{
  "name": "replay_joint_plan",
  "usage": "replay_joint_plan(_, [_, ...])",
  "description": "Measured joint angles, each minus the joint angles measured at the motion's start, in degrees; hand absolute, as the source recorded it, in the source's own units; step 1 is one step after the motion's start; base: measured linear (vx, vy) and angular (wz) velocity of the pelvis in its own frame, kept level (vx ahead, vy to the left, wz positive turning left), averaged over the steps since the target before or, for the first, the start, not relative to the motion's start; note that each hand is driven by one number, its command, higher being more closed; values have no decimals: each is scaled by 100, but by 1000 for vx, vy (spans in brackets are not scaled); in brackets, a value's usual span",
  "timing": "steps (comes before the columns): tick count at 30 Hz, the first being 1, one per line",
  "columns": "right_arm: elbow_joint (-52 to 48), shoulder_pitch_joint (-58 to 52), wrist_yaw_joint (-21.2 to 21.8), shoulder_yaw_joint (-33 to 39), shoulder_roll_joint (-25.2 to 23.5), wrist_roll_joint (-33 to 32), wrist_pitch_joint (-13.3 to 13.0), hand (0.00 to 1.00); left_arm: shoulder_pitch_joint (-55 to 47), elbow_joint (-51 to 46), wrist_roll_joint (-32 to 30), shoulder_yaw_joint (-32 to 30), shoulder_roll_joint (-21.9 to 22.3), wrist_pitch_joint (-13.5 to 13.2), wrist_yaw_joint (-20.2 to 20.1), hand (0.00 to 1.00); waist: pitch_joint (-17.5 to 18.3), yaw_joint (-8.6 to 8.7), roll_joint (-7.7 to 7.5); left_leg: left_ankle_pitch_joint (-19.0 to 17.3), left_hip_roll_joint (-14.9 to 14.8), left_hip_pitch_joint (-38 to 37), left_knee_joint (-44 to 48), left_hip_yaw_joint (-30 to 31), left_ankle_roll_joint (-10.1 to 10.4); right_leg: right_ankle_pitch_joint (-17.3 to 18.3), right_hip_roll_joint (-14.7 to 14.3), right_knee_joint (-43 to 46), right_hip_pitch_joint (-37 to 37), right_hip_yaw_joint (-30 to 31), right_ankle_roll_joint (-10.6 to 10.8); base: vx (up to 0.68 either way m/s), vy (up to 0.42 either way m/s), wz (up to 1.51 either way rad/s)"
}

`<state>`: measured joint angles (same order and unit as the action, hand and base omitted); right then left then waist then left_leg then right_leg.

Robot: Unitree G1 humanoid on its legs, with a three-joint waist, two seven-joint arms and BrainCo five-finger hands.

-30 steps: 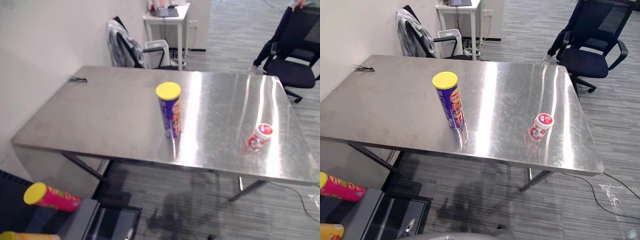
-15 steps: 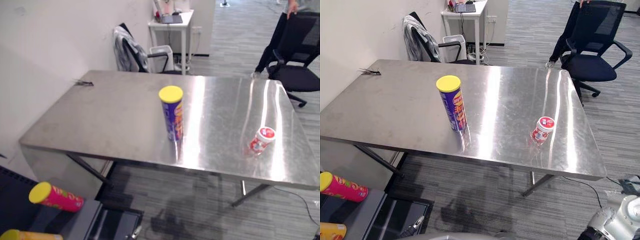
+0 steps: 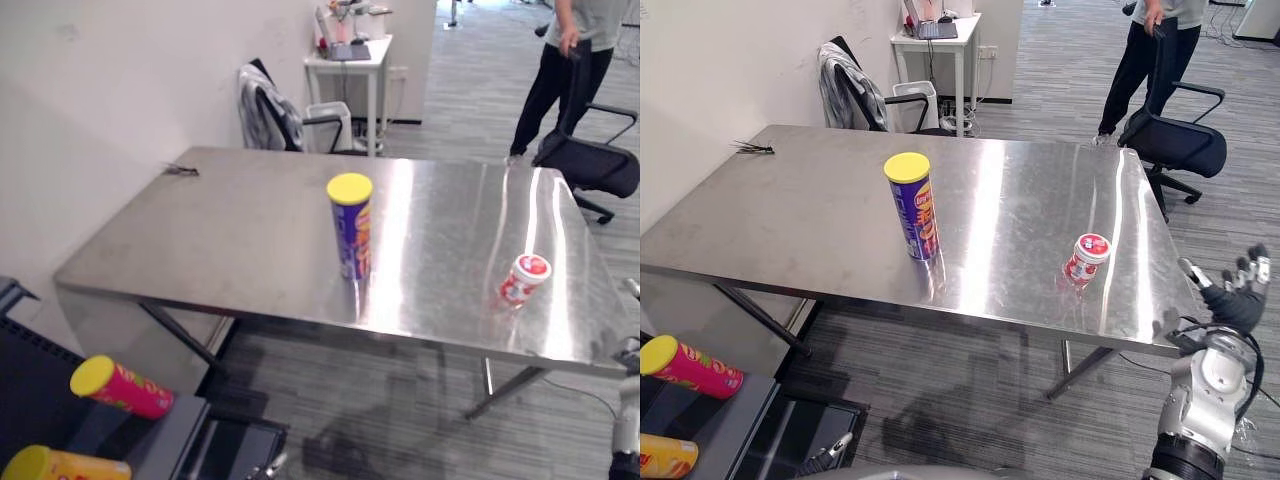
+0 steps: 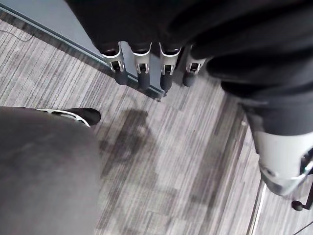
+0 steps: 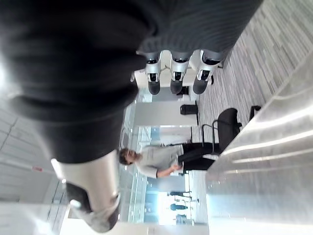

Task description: Put the gum and the chips on the shelf.

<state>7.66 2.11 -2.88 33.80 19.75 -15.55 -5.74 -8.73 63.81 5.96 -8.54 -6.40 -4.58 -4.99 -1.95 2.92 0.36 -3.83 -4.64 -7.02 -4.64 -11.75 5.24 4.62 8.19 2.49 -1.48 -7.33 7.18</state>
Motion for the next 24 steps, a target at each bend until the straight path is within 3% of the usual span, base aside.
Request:
replay_joint_plan(6, [-8, -17, 588, -533, 9, 216, 21, 0, -12, 0, -3, 33, -11, -22, -58, 0, -6, -2, -4, 1, 5, 1, -23, 122, -2, -13, -1, -101, -103, -103, 13, 27, -1, 6])
replay_joint_plan(10, [-9, -20, 707, -630, 8, 237, 21, 0, -12, -5, -2, 32, -10, -29, -98, 0, -13, -12, -3, 0, 0, 3, -25, 173, -1, -24, -3, -159, -167, -170, 6, 26, -4, 9])
replay_joint_plan(24, [391, 7, 472, -734, 99, 1125, 25, 0, -10, -8, -5, 41, -35, -34, -214, 0, -171, -6, 18, 8, 7, 146, -23, 285, -12, -25, 1, -174, -83, -246, 8, 2, -3, 2])
